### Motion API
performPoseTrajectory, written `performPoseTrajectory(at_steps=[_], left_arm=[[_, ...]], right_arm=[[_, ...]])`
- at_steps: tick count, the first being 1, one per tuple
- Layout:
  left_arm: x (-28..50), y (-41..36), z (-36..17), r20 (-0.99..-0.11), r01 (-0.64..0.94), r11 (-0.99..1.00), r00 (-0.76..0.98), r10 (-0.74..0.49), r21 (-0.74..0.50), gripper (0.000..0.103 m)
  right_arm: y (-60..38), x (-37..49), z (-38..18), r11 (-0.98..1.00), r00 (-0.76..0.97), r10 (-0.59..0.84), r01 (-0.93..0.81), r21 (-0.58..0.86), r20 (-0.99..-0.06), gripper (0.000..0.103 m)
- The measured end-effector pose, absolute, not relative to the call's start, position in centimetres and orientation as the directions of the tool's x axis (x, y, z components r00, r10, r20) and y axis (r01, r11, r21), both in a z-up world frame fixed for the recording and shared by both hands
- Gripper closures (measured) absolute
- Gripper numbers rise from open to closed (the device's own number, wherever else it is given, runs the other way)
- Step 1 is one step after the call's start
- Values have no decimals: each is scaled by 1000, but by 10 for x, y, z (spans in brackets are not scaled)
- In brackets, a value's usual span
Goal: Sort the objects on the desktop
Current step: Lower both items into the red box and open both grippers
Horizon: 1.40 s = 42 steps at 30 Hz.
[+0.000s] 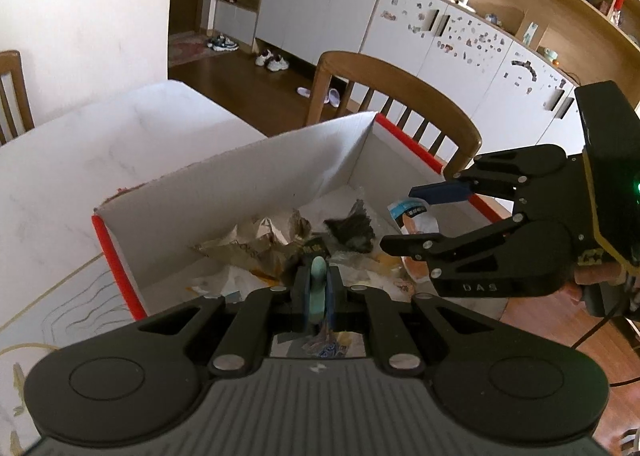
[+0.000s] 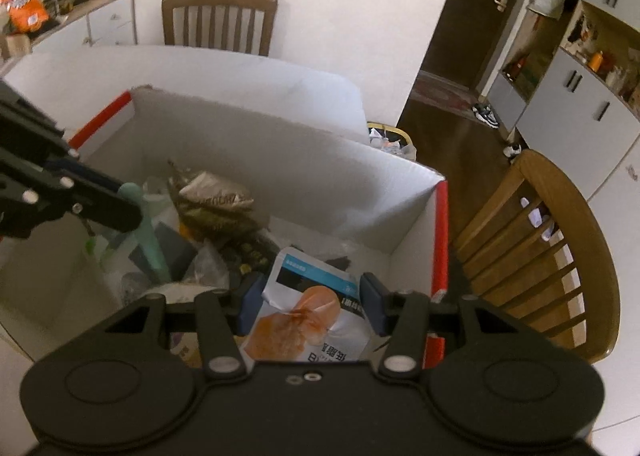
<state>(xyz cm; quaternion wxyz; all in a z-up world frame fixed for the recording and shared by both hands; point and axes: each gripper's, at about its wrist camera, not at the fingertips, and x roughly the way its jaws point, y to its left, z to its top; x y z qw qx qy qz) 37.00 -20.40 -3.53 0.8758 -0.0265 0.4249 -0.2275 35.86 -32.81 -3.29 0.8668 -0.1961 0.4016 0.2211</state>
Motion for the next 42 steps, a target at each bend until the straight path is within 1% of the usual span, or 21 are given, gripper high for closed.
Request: performPoseTrajectory(at_steps=[8,12,18,20,24,29,31,33,38,41,42], left_arm=[[374,-210,-45,-742,385,889,514,-430,-248,96],[383,-213,-51,-765,380,896,499,-407,-229,96],[389,-212,-56,-772,360,902,494,-401,-239,96],[391,-211,-56,-777,350,907,493,-392,-236,95],[394,-208,-58,-785,336,914,493,-376,-227,95],[401,-204,-62,-804,312,927,485,-343,-208,94],[403,-201,-63,-808,299,928,478,-346,-221,93],[403,-201,-63,-813,298,929,472,-341,-217,91],[399,-200,-62,-814,306,929,473,-338,-208,91],[396,-200,-59,-809,309,927,477,-344,-212,85],[394,-199,-58,-805,313,924,478,-352,-218,80]], right_arm=[[-334,360,-38,832,556,237,-540,-130,-796,51],[-333,362,-40,831,552,236,-542,-128,-800,50],[-332,366,-41,837,544,236,-534,-116,-805,48],[-332,367,-40,840,545,239,-531,-110,-804,46],[-334,366,-36,845,553,250,-525,-100,-795,38],[-335,363,-30,845,555,272,-528,-81,-786,36],[-335,361,-27,844,556,281,-532,-75,-782,31],[-335,359,-23,843,561,289,-533,-71,-776,28],[-338,356,-16,844,560,303,-533,-55,-771,25],[-340,354,-13,845,558,309,-532,-47,-770,24],[-340,353,-13,845,557,311,-533,-45,-770,23]])
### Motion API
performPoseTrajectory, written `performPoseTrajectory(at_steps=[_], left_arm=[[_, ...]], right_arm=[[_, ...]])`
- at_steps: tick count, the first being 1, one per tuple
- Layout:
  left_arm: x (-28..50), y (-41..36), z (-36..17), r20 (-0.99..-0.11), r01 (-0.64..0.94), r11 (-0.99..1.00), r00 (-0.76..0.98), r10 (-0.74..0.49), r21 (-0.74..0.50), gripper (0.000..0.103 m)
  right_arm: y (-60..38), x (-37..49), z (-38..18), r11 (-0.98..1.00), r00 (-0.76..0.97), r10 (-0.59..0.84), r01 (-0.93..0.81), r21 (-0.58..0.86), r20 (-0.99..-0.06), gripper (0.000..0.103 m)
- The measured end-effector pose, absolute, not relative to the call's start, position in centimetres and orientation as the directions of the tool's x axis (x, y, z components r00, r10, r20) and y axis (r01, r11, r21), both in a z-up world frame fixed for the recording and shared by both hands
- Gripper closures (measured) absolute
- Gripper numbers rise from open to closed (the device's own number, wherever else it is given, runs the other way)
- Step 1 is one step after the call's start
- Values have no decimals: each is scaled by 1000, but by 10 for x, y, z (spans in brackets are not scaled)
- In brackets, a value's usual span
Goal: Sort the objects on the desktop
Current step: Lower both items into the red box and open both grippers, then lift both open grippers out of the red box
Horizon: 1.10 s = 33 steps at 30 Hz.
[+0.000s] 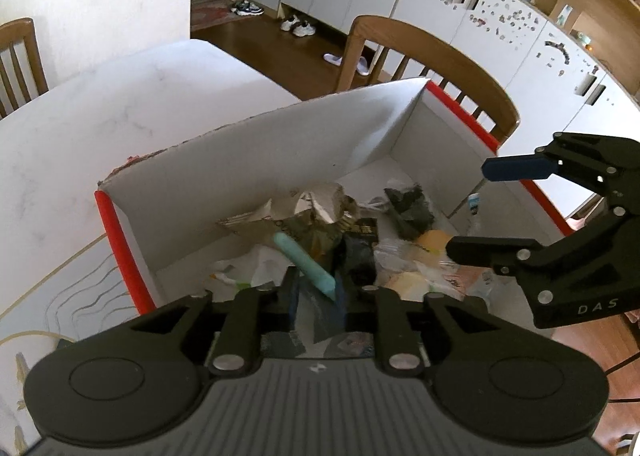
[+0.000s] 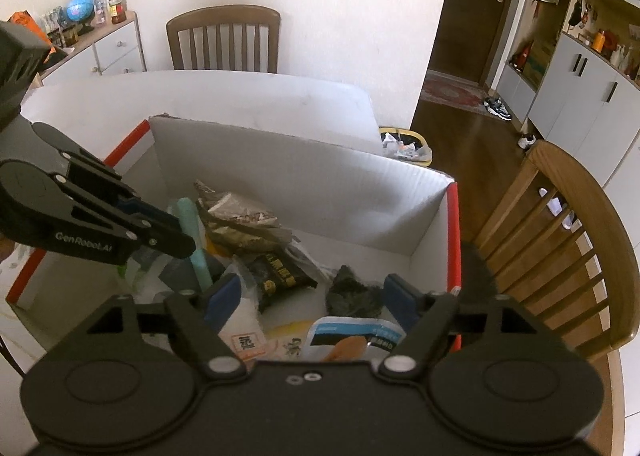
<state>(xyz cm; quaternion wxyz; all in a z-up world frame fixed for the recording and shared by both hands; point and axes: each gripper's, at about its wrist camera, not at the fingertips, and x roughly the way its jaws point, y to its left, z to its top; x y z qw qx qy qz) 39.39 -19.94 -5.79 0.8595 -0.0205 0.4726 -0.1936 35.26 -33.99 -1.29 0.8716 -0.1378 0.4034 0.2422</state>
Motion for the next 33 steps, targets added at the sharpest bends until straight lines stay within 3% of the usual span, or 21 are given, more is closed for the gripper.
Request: performPoseTrajectory(at_steps=[5,7,8,33], left_arm=[[382,-199,-47,-775,335,908,492,-396,-252,53],[375,-200,-41,-768,336,910,507,-391,-242,27],[373,-199,-39,-766,330,914,516,-383,-235,23],[320,-179,-3,-707,321,920,596,-381,-225,20]], right_arm=[[-341,347,-7,843,553,324,-537,-30,-768,21],[-340,344,-5,843,551,331,-537,-22,-766,20],[-340,343,-4,842,550,334,-539,-20,-765,20],[-329,300,25,838,567,364,-545,-5,-739,12]])
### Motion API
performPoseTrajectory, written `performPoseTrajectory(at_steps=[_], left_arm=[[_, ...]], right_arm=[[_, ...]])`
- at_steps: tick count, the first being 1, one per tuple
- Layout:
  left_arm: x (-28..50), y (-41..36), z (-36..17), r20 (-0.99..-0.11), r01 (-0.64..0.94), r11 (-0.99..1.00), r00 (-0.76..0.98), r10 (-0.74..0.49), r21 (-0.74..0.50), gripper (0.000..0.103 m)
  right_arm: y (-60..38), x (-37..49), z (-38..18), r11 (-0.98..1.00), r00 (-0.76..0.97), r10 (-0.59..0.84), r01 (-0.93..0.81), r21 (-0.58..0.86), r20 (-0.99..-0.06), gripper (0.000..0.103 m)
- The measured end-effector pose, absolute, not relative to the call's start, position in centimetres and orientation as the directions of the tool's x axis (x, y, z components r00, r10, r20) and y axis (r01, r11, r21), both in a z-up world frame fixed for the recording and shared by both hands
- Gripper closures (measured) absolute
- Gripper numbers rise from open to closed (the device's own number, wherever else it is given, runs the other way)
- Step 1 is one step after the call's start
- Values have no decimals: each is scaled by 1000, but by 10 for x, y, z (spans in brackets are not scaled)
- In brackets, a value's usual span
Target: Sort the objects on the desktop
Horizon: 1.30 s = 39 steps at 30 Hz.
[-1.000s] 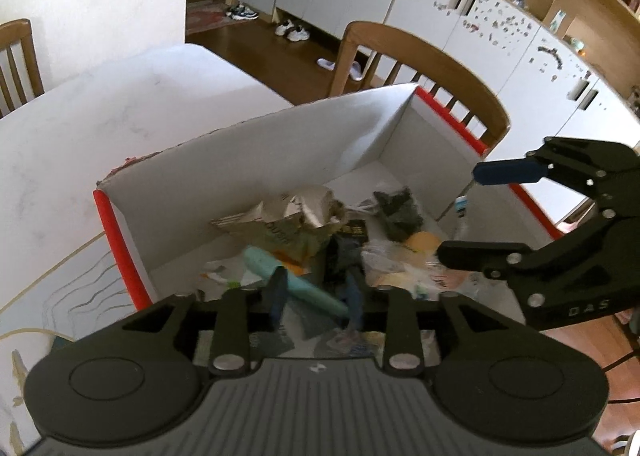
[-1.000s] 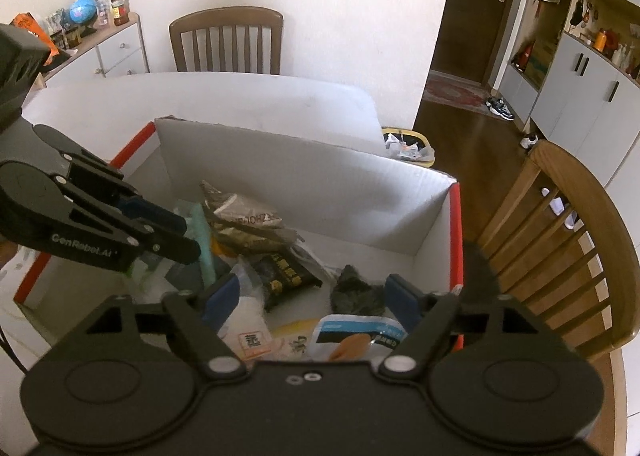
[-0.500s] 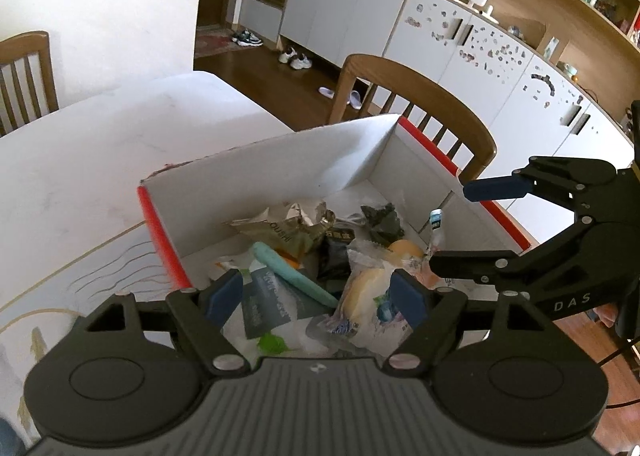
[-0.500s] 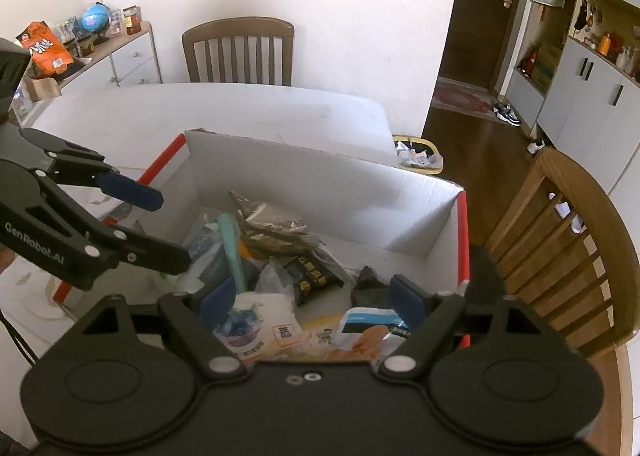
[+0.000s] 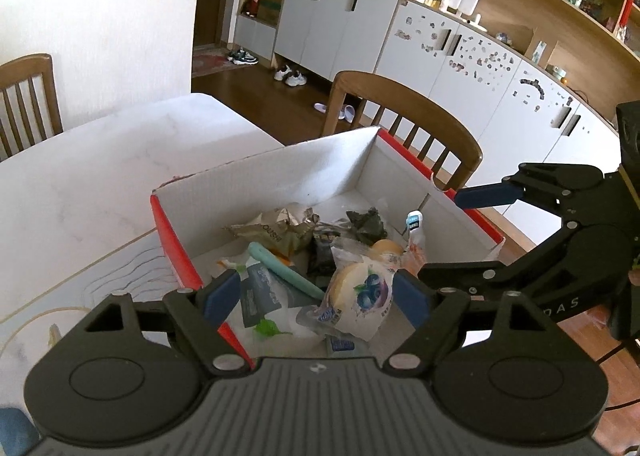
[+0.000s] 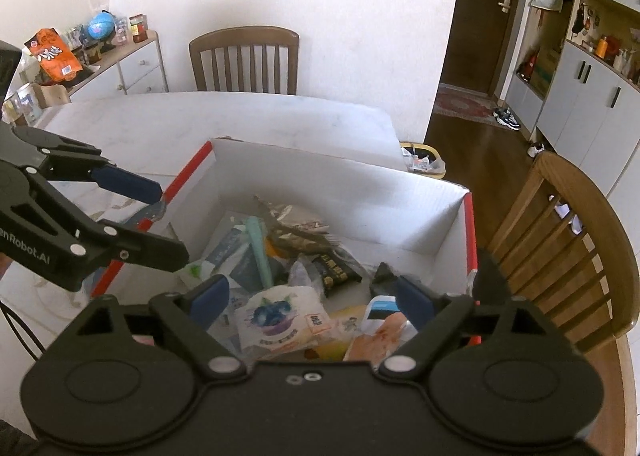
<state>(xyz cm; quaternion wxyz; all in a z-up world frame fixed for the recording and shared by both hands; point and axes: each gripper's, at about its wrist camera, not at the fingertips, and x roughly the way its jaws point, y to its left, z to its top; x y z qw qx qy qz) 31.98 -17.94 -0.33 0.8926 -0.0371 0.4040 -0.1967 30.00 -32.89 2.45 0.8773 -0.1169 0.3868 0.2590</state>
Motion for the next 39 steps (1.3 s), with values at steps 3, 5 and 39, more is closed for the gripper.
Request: performPoseTrajectory(at_steps=[3,5,39], left_arm=[[316,-177,-2,-708,312,924,601,-371,-220,15],[312,-175,-2,-706,307,929,609,-360,-209,12],[245,-176,17,-659,243,963,706,-259,-119,0]], right_arm=[[-328,296,26,841,571,365,-541,-2,-736,10],[-328,293,28,843,575,366,-538,0,-732,7],[-339,240,44,873,635,403,-483,68,-659,0]])
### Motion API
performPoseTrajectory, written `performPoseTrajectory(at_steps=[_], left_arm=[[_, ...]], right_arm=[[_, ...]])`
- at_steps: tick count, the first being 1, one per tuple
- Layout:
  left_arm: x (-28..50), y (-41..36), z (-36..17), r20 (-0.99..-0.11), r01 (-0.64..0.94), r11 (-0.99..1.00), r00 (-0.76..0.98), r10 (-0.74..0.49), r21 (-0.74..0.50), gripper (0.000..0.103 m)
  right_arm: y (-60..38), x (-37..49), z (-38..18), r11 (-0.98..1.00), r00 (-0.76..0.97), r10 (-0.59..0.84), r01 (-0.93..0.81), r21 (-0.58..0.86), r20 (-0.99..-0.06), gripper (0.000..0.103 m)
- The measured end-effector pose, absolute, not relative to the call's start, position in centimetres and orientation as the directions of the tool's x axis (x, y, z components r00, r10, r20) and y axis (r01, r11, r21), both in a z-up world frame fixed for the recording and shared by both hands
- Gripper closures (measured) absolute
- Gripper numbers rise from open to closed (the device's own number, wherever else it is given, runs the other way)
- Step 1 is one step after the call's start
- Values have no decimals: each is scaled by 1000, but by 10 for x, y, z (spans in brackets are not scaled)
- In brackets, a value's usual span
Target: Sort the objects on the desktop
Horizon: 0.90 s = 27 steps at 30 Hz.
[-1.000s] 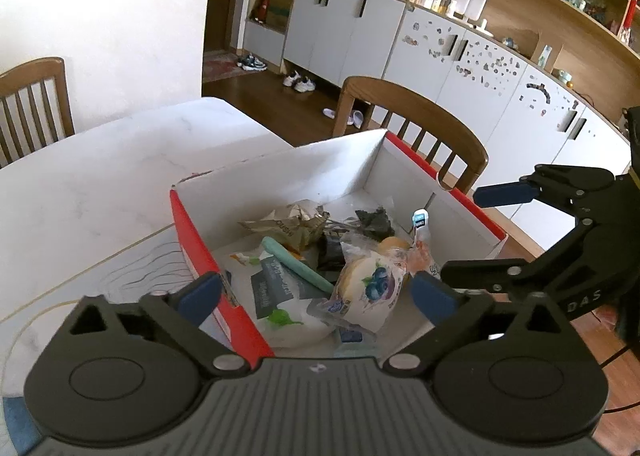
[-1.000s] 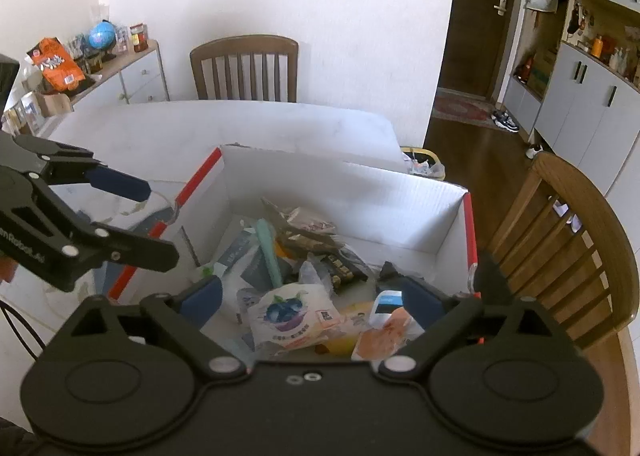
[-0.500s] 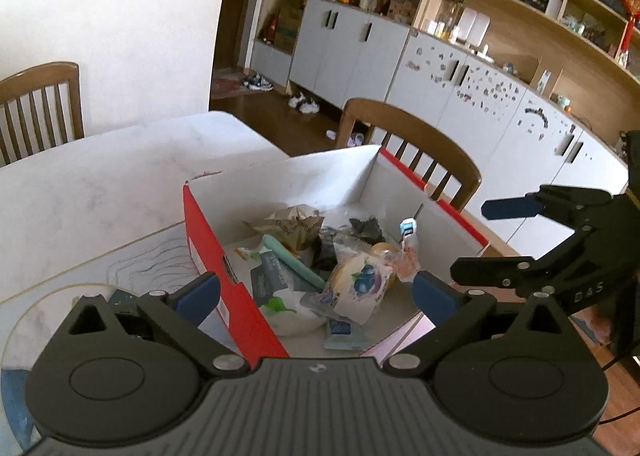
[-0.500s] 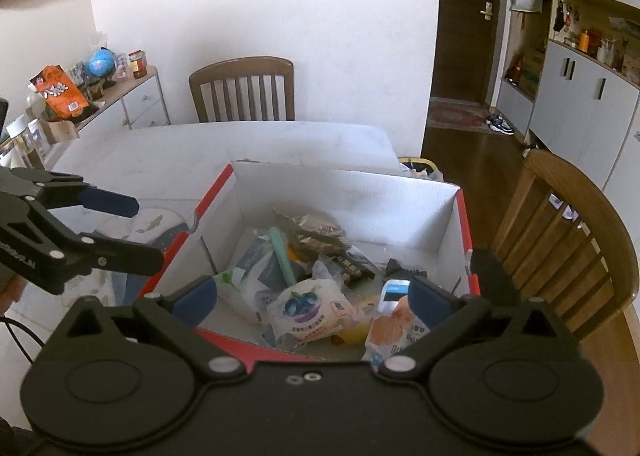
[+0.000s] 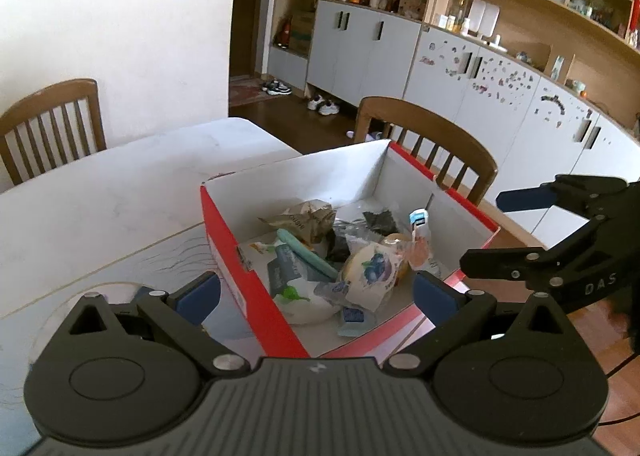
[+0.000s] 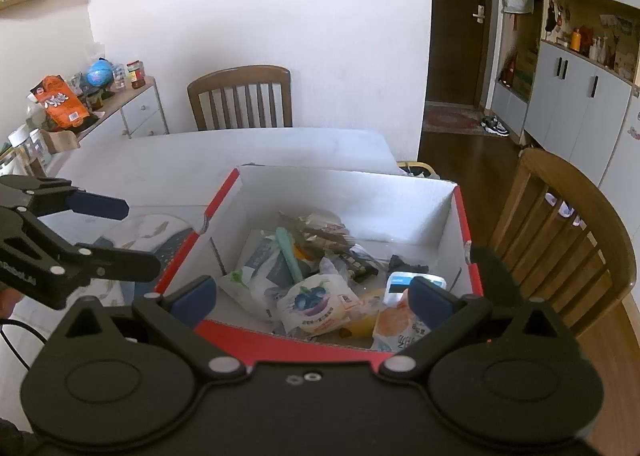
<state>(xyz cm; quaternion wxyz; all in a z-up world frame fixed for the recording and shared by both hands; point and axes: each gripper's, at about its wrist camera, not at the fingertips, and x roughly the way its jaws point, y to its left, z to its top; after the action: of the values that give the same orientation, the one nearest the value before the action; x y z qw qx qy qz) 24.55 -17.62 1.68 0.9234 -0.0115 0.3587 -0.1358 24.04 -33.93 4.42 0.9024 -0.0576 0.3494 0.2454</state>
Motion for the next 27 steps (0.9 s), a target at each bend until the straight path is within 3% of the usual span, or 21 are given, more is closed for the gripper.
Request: performPoseTrajectory(at_steps=[3,27], left_arm=[[242,-183,17,-665,234,970,716,-214,-60,0],[238,-182,6,-684,240,964,685,-252,-115,0]], right_arm=[[-338,238,44,869,635,403,-491,58,-659,0],[-339,226,38,885,630,377,-461,64,-679,0]])
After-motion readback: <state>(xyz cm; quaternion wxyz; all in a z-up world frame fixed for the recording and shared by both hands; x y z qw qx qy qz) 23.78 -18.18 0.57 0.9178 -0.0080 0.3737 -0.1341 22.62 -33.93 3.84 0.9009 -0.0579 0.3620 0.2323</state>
